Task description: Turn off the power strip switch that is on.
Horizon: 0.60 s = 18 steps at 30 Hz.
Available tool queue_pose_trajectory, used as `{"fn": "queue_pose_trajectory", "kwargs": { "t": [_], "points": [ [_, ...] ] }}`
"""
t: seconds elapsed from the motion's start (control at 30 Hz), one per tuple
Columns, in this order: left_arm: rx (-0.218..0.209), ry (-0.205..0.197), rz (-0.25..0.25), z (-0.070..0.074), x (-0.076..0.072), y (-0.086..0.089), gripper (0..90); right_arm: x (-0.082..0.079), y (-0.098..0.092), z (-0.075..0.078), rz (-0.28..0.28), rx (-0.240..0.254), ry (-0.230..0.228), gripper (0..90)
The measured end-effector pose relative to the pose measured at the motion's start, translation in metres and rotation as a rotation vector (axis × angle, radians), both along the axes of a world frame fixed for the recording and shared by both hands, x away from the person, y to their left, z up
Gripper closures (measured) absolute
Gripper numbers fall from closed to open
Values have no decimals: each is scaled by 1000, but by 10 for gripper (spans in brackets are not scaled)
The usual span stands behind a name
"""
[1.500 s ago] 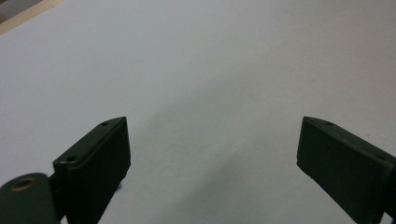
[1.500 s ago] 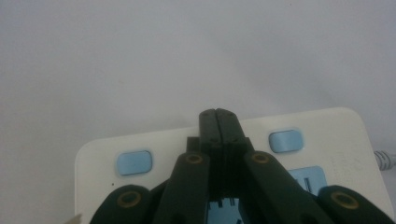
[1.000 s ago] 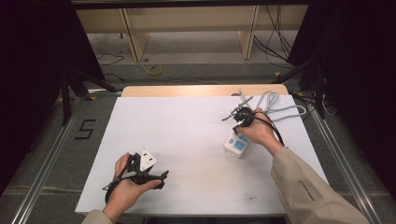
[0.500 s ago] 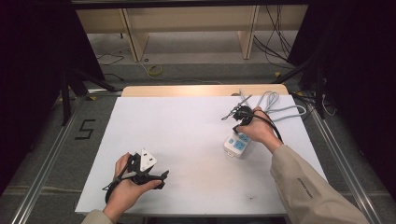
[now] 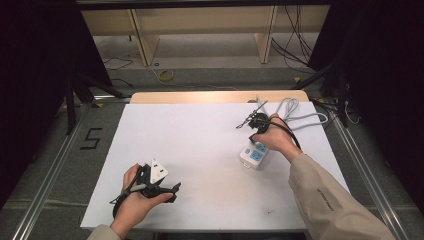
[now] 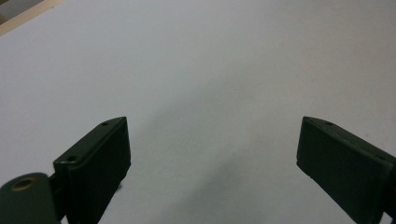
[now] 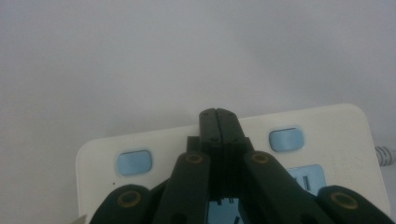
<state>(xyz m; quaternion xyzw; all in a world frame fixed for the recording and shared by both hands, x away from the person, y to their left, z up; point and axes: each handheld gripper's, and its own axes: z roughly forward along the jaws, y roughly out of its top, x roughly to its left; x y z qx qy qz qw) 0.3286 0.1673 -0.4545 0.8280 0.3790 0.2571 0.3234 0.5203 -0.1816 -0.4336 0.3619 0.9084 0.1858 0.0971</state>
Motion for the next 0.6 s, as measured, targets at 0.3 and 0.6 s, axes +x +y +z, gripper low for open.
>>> {"fn": "queue_pose_trajectory", "kwargs": {
  "t": [0.3,0.6],
  "points": [
    [1,0,0,0,0,0,94,2,0,0,2,-2,13,900],
    [2,2,-1,0,0,0,94,3,2,0,10,-19,16,900]
  ]
}}
